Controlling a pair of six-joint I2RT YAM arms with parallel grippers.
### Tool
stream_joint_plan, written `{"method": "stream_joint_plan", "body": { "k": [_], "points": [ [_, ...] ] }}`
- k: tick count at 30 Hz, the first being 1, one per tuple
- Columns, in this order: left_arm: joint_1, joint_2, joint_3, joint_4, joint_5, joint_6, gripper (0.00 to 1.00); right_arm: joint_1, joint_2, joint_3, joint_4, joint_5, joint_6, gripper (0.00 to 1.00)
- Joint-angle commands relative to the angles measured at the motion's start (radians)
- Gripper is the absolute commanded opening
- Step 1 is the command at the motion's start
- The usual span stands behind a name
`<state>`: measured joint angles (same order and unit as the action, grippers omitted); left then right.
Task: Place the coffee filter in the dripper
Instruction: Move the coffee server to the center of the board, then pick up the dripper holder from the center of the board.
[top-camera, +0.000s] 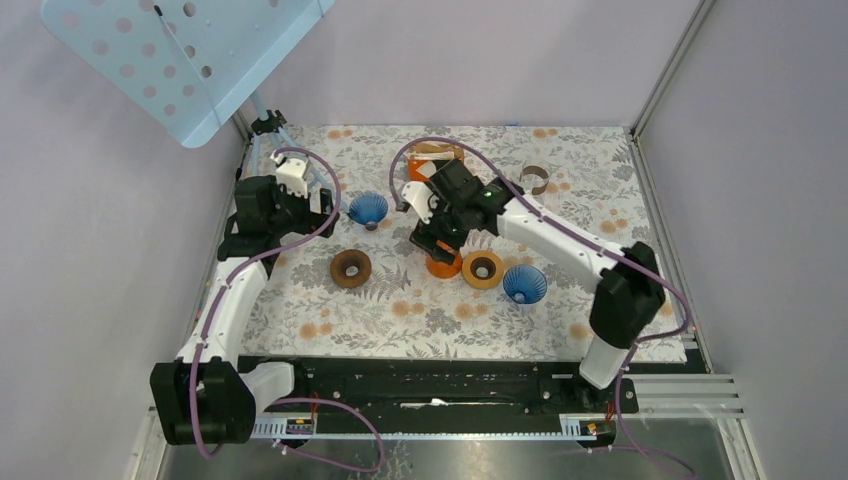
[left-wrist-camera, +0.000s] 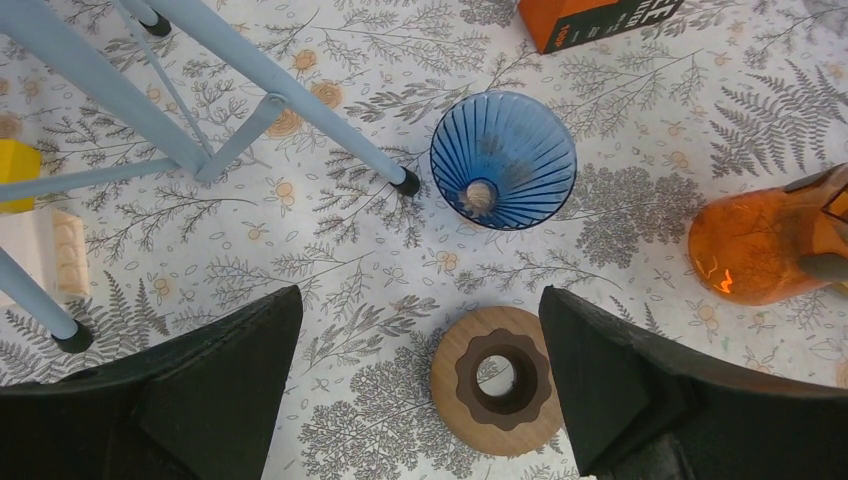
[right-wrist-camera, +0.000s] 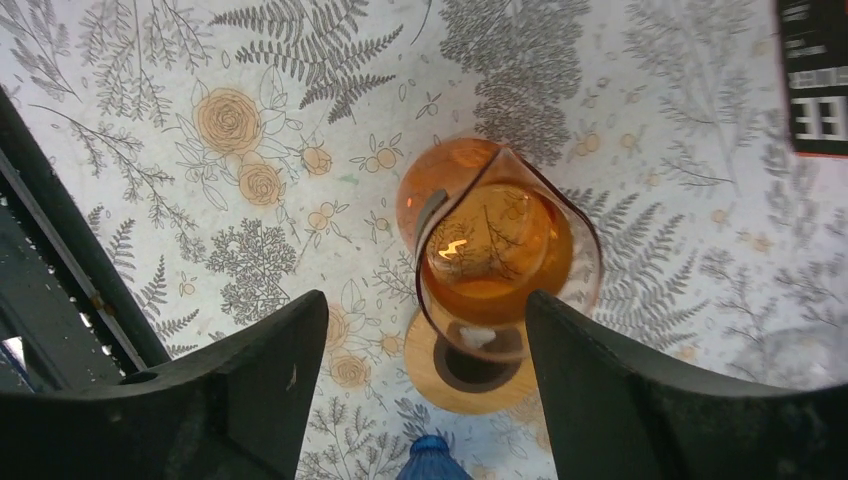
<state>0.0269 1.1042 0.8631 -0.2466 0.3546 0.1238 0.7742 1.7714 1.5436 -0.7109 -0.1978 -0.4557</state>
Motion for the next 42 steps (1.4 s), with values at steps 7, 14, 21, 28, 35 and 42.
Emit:
{"method": "stream_joint_plan", "body": {
  "k": [7, 14, 21, 28, 35, 42],
  "points": [
    [-0.053, 0.108, 0.079, -0.130, -0.012, 0.208, 0.99, -0.007, -0.324, -0.201, 0.133, 0.171, -0.032, 0.80],
    [-0.142, 0.289, 0.130, -0.263, -0.148, 0.259, 0.96, -0.153, -0.467, -0.364, 0.208, 0.060, -0.007, 0.81],
    [-0.154, 0.444, 0.179, -0.352, -0.203, 0.237, 0.87, -0.230, -0.558, -0.484, 0.241, 0.027, -0.008, 0.81],
    [-0.154, 0.539, 0.211, -0.366, -0.209, 0.219, 0.80, -0.260, -0.578, -0.554, 0.279, 0.023, 0.006, 0.81],
    [-0.156, 0.585, 0.225, -0.376, -0.181, 0.191, 0.68, -0.289, -0.590, -0.596, 0.304, 0.013, 0.017, 0.81],
    [-0.156, 0.607, 0.211, -0.376, -0.126, 0.169, 0.56, -0.314, -0.593, -0.617, 0.326, 0.009, 0.025, 0.81]
  ]
}}
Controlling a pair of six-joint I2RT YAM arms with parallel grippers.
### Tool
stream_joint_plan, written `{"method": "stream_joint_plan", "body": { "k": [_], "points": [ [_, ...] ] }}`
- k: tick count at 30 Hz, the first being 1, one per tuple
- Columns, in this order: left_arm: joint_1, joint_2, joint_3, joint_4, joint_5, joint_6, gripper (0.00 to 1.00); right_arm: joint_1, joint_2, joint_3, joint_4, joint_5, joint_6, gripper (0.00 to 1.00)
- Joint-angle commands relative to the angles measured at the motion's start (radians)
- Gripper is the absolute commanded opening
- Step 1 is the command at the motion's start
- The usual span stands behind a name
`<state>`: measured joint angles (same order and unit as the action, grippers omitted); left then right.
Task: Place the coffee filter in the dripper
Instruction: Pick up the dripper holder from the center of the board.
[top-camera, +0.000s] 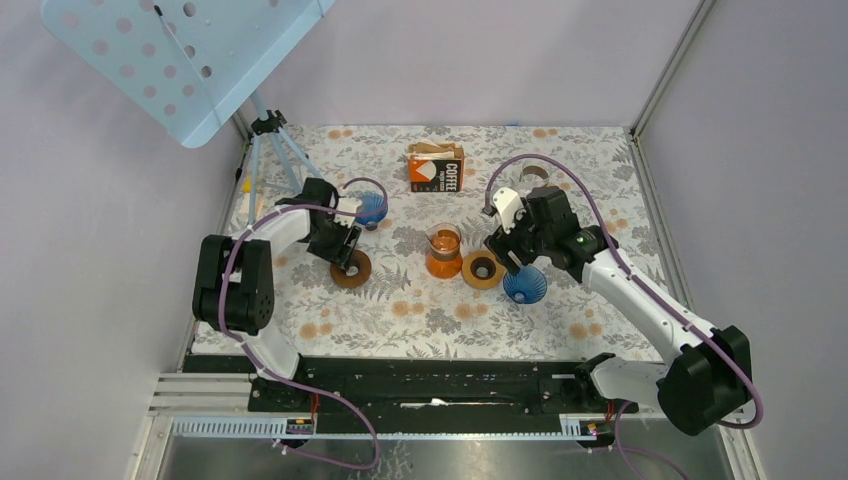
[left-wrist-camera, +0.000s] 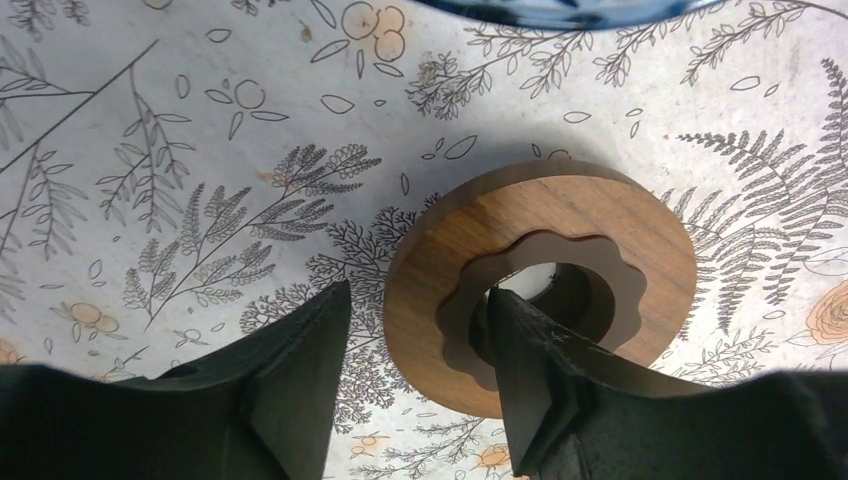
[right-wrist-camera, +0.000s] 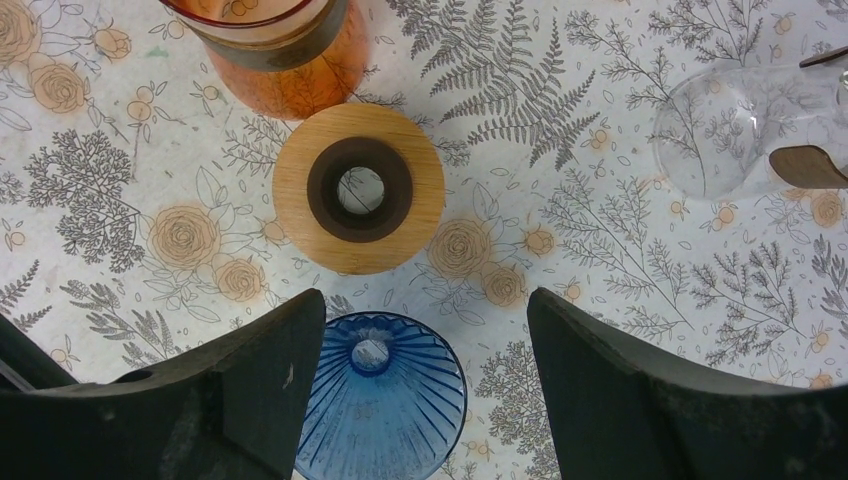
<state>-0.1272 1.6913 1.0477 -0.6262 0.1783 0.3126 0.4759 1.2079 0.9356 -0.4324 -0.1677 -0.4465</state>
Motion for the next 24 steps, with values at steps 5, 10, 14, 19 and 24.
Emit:
{"method": "stream_joint_plan", "body": {
  "k": [5, 10, 14, 19, 24],
  "points": [
    [-0.002, 0.030, 0.028, 0.002, 0.071, -0.025, 0.42, -0.028, -0.037, -0.011, 0.050, -0.027, 0.019, 0.81],
    [-0.003, -0.006, 0.067, -0.052, 0.078, -0.023, 0.30, -0.048, -0.048, -0.019, 0.053, -0.027, 0.023, 0.80],
    [-0.025, -0.069, 0.139, -0.147, 0.125, -0.007, 0.28, -0.071, -0.047, -0.022, 0.059, -0.028, 0.032, 0.80],
    [-0.186, -0.081, 0.382, -0.286, 0.140, -0.026, 0.29, -0.124, -0.044, -0.026, 0.077, -0.051, 0.052, 0.80],
    [-0.310, 0.071, 0.692, -0.406, 0.130, -0.069, 0.29, -0.163, -0.066, -0.035, 0.083, -0.068, 0.057, 0.80]
  ]
}}
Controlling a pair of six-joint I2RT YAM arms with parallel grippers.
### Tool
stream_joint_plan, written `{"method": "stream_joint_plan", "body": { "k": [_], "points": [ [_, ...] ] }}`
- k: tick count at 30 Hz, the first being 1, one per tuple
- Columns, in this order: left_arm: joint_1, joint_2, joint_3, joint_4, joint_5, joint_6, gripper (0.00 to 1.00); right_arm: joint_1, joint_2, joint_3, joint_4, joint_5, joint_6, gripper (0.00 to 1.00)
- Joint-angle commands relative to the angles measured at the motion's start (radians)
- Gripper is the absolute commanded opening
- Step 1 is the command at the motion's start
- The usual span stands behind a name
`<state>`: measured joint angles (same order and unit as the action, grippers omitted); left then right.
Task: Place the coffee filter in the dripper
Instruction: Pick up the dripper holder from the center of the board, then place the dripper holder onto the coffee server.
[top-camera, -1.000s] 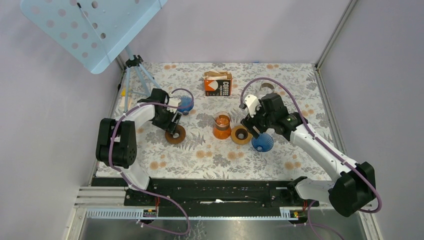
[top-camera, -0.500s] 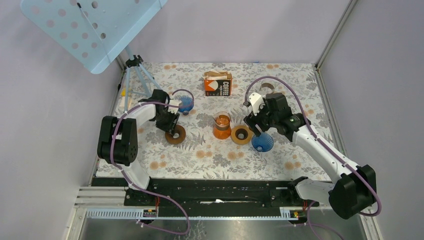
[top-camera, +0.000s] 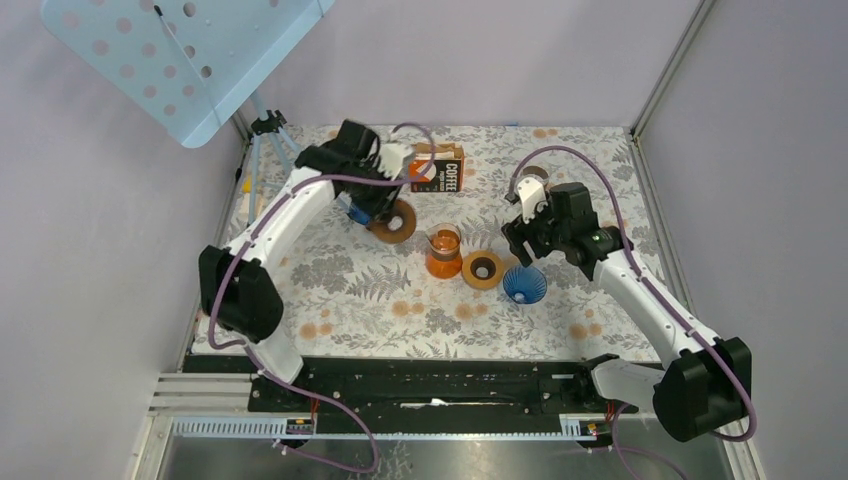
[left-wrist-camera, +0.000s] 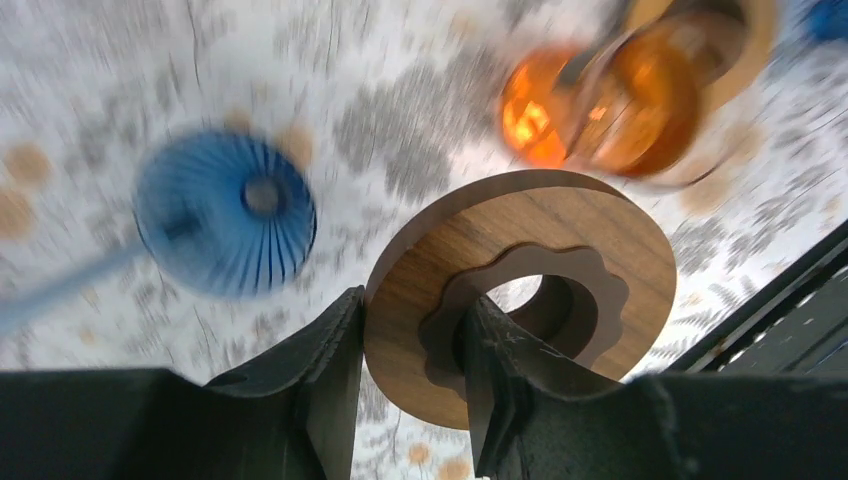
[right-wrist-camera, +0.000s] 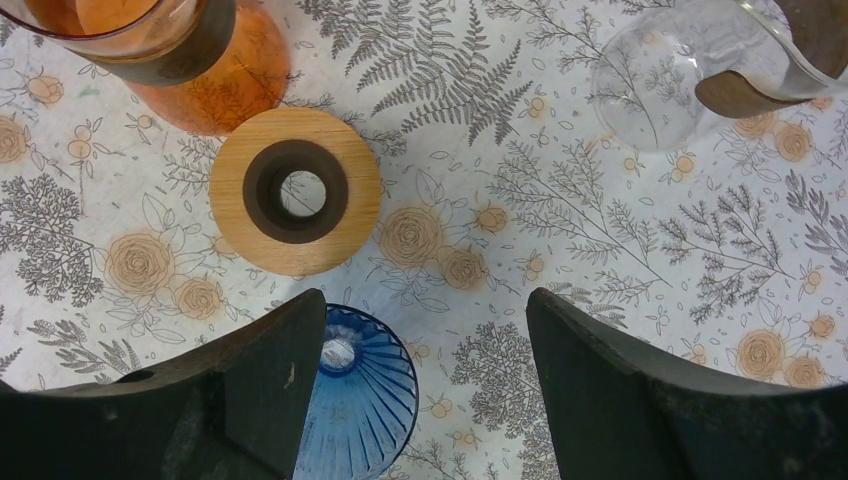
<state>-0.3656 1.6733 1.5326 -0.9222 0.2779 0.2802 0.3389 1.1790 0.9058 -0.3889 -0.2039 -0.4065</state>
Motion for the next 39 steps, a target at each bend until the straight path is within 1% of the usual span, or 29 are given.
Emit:
{"method": "stream_joint_plan", "body": {
  "k": [1, 5, 7, 9, 14, 21, 28, 39],
  "points": [
    [-0.096, 0.125, 0.275, -0.134, 0.033, -0.044, 0.29, -0.033, -0.043, -0.009, 0.042, -0.034, 0.018, 0.80],
    [-0.186, 0.260, 0.501, -0.220, 0.007, -0.065, 0.29, -0.065, -0.061, -0.018, 0.043, -0.040, 0.018, 0.80],
    [-0.215, 0.315, 0.575, -0.246, -0.013, -0.079, 0.29, -0.079, -0.072, -0.023, 0.042, -0.045, 0.018, 0.80],
    [-0.234, 0.352, 0.611, -0.255, -0.022, -0.093, 0.29, -0.090, -0.082, -0.028, 0.041, -0.051, 0.018, 0.80],
    [-0.261, 0.383, 0.610, -0.255, -0.015, -0.123, 0.31, -0.111, -0.097, -0.039, 0.037, -0.065, 0.018, 0.80],
    [-0.265, 0.382, 0.569, -0.235, -0.037, -0.151, 0.32, -0.115, -0.091, -0.040, 0.035, -0.080, 0.016, 0.80],
    [-0.269, 0.398, 0.557, -0.221, -0.078, -0.147, 0.36, -0.116, -0.088, -0.039, 0.029, -0.089, 0.014, 0.80],
    [-0.271, 0.433, 0.564, -0.215, -0.066, -0.149, 0.38, -0.116, -0.083, -0.043, 0.026, -0.091, 0.011, 0.80]
  ]
}}
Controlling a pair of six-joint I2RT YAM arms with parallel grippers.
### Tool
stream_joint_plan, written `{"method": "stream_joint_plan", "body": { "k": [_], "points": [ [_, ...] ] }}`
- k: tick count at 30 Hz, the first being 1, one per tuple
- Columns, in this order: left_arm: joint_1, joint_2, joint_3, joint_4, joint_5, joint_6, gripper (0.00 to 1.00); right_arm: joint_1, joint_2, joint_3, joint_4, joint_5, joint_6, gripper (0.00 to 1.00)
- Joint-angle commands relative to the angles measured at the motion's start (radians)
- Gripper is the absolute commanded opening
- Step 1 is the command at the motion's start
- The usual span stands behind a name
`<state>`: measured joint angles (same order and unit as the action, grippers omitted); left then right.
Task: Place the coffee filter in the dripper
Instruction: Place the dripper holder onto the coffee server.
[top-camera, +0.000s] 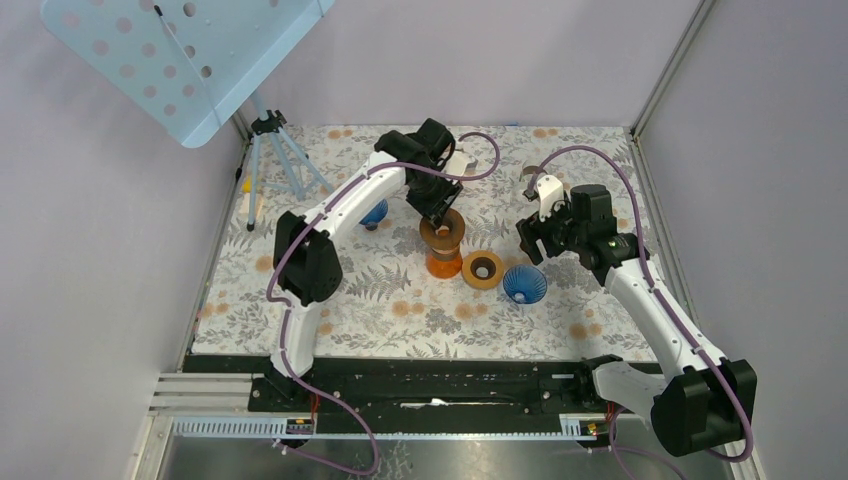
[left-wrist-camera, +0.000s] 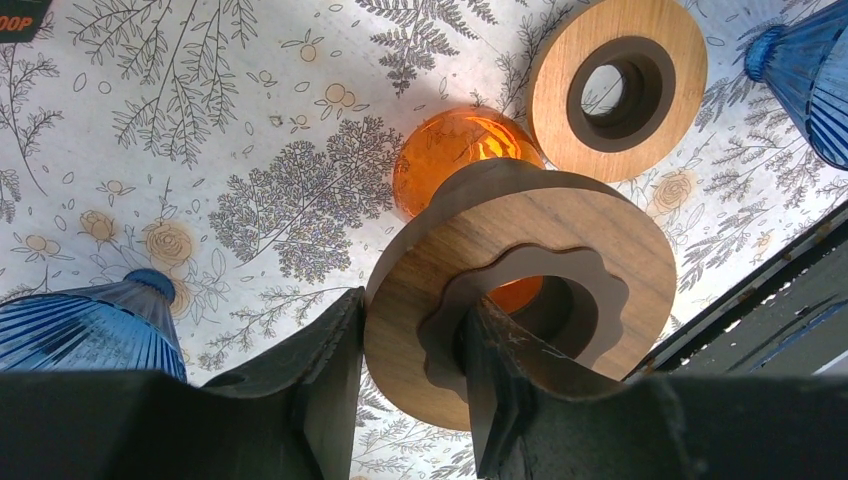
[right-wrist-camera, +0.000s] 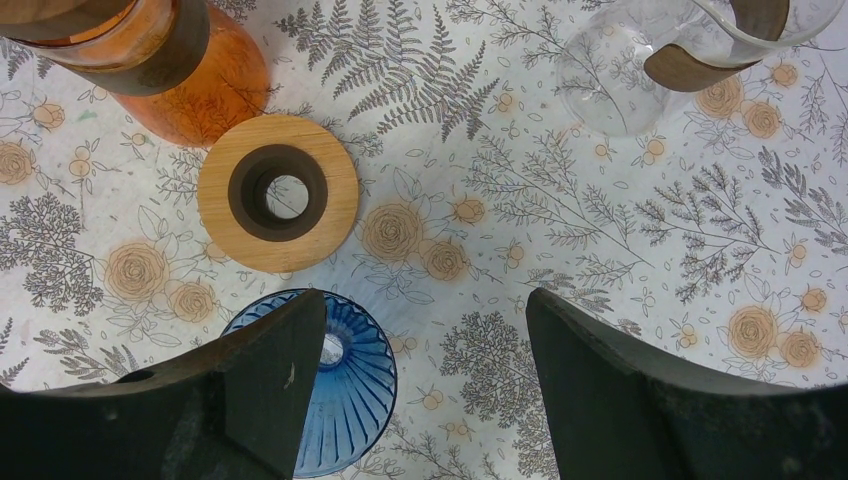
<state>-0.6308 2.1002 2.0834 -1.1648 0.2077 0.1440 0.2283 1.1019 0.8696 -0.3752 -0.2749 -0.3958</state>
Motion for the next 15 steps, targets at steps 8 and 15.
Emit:
{"method": "stream_joint_plan", "body": {
  "k": [8, 15],
  "points": [
    [-0.007, 0.005, 0.001, 0.029, 0.010, -0.017, 0.39, -0.007, -0.006, -0.010, 0.013, -0.017, -0.005, 0.80],
    [-0.007, 0.009, -0.016, 0.045, 0.007, -0.026, 0.44, -0.007, -0.004, -0.012, 0.013, -0.012, -0.007, 0.80]
  ]
}}
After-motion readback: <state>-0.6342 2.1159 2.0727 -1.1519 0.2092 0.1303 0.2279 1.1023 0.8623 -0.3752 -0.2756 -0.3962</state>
